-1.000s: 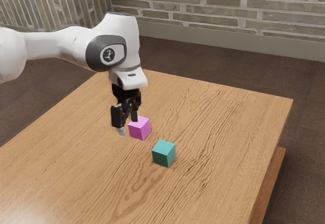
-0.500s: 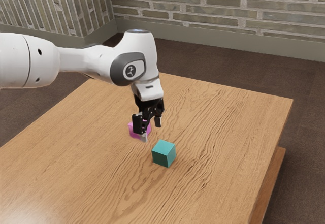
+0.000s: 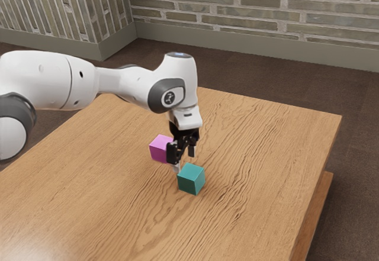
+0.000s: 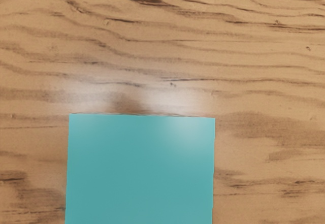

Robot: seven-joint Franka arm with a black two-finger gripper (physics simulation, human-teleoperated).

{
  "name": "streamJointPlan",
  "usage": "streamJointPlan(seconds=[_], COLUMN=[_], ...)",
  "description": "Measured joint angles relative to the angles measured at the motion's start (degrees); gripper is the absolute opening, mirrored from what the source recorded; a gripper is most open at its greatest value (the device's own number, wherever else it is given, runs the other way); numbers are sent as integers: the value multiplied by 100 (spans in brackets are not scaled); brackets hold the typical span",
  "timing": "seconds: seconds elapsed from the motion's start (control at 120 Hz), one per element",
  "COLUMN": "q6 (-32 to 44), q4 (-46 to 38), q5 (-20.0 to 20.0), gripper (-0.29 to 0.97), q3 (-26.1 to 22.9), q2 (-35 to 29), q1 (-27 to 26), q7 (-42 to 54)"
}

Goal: Pick up the blue block with one arm, and put the blue block on the pink block with one arm

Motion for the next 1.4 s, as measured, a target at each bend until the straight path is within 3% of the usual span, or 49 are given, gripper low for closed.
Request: streamJointPlan(seconds=[0.575, 0.883, 1.275, 1.4], q6=[32, 198, 242, 207], q4=[284, 235, -599, -655], q5=[30, -69, -13, 17], gripper=[67, 37, 29, 28], q3=[-14, -17, -10, -7], q2=[749, 784, -828, -1249], q1=[-51, 6, 31, 289], q7=[-28, -40, 2, 146])
